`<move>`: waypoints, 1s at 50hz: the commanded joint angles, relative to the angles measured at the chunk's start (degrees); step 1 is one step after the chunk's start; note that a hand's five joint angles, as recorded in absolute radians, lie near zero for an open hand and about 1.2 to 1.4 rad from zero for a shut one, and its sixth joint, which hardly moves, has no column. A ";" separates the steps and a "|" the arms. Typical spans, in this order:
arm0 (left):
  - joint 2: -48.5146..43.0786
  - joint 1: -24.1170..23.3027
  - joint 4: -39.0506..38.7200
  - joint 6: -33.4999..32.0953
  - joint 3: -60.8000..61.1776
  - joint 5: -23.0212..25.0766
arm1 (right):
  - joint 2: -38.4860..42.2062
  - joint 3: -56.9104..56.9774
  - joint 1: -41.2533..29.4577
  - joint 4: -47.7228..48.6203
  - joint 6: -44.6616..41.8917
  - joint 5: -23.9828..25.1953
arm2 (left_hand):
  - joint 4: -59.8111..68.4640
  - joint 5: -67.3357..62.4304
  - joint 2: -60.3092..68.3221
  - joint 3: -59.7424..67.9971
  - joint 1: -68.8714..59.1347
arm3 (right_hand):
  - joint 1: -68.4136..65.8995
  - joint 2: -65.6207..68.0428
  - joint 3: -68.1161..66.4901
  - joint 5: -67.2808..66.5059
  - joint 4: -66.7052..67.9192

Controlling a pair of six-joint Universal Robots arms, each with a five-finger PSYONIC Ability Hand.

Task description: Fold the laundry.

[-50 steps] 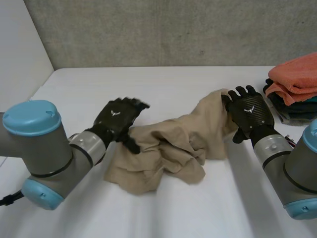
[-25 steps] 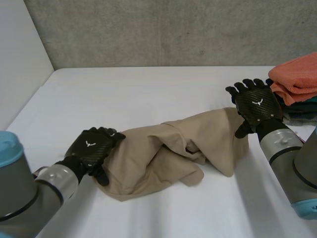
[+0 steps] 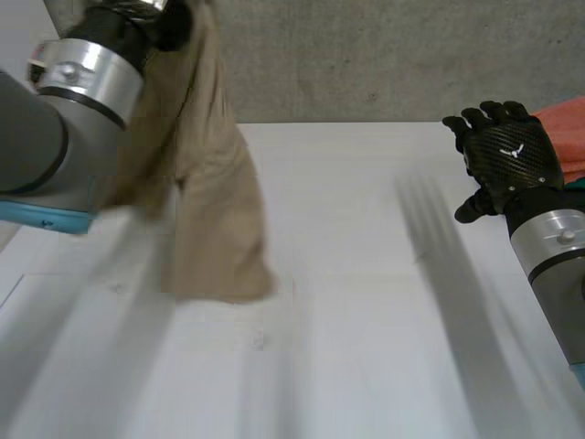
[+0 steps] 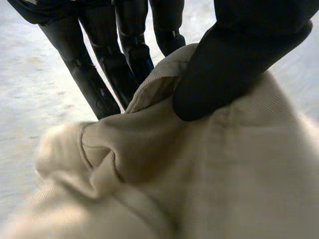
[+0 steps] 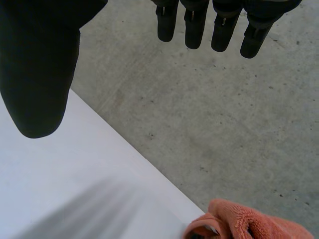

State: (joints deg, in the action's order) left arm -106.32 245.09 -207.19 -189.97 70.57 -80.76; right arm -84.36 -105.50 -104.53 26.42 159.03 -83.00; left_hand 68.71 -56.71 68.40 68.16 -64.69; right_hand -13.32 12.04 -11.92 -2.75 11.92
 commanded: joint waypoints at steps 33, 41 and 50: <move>11.32 14.61 21.80 -3.64 34.02 13.25 | 9.30 13.31 -15.09 -31.87 -1.00 2.85 | -55.47 53.48 -55.16 -54.92 51.46 | 3.32 -2.04 1.92 2.75 -1.92; 5.61 19.02 27.19 -10.59 36.65 15.97 | 15.45 11.11 -19.75 -25.02 -6.09 -0.84 | -44.05 42.05 -43.74 -43.50 40.03 | 0.46 0.81 -0.94 -0.10 0.94; -2.74 17.35 19.65 -13.50 37.63 16.78 | 20.55 9.88 -21.60 -16.16 -10.23 -6.90 | -44.87 42.88 -44.57 -44.32 40.86 | -33.40 34.68 -34.80 -33.97 34.80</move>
State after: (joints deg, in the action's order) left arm -103.69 263.98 -181.35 -202.11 108.17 -63.90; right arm -66.30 -94.86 -125.60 4.28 150.39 -86.82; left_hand 20.22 -10.36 20.08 19.99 -20.31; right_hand -22.75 22.98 -22.95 -12.74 22.36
